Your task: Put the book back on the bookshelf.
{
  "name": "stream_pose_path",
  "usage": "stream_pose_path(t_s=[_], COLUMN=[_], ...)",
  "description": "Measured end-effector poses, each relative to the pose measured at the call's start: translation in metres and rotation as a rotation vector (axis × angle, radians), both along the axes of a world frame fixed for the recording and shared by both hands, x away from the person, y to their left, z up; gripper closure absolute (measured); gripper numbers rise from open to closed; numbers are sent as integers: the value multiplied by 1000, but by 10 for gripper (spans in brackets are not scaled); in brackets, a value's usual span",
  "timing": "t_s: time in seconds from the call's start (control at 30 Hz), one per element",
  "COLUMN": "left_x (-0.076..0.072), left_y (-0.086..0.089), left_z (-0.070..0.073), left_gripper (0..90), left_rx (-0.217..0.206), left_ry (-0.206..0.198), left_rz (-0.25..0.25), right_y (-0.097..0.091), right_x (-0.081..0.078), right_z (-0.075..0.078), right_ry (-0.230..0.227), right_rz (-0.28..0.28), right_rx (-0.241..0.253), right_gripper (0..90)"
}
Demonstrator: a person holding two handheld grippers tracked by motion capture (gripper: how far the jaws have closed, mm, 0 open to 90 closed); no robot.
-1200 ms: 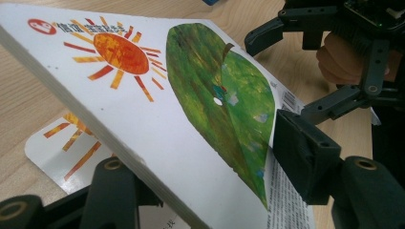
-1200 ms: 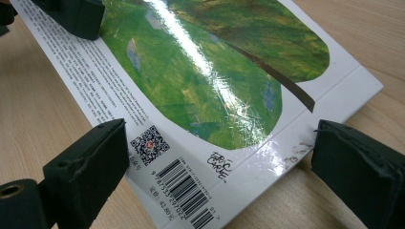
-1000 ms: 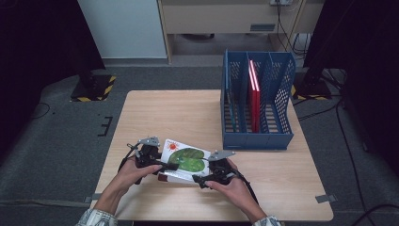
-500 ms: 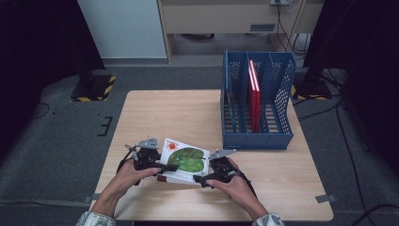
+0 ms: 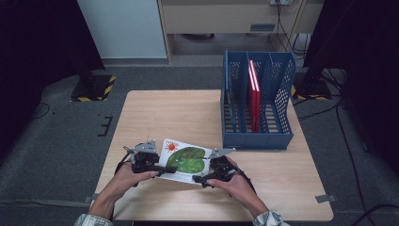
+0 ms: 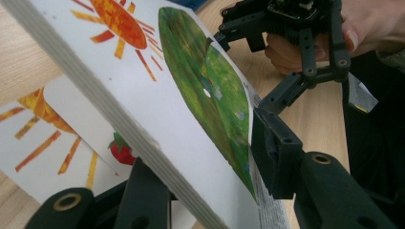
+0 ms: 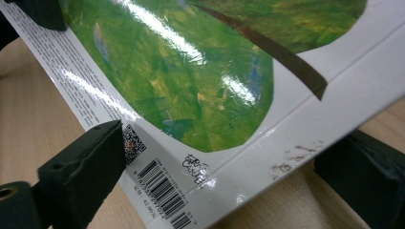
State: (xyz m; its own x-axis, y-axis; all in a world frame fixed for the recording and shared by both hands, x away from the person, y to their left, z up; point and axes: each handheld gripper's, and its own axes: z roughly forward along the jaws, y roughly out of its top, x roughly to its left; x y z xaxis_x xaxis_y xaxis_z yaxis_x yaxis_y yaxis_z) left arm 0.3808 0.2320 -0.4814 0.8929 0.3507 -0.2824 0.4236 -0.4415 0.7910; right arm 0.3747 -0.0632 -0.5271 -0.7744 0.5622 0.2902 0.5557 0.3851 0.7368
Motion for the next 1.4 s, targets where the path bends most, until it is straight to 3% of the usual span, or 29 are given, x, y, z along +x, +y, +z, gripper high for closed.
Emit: stream_pose_path(t_s=[0.13, 0.23, 0.5, 0.67, 0.93, 1.03, 1.4], left_x=[0, 2, 3, 3, 2, 4, 2], left_y=[4, 10, 17, 17, 18, 18, 22], left_z=[-2, -6, -12, -17, -22, -24, -22], left_gripper=[618, 618, 604, 596, 581, 541, 503], left_rx=[-8, -7, 8, 66, 69, 103, 89], left_ry=[17, 32, 31, 3, -19, -48, -94], left_rz=[9, 33, 61, 66, 73, 103, 133], right_y=[-2, -2, -4, -2, -2, -2, -1], right_x=[0, -1, -4, -7, -8, -10, -16], right_z=[2, 6, 13, 20, 26, 28, 34], right_ry=[-21, -67, -139, -181, -219, -231, -269], right_rz=[-8, -23, -27, -8, 5, 18, 54], right_rx=[12, 10, 19, 31, 14, 16, 1], right_gripper=[110, 195, 318, 387, 463, 477, 509])
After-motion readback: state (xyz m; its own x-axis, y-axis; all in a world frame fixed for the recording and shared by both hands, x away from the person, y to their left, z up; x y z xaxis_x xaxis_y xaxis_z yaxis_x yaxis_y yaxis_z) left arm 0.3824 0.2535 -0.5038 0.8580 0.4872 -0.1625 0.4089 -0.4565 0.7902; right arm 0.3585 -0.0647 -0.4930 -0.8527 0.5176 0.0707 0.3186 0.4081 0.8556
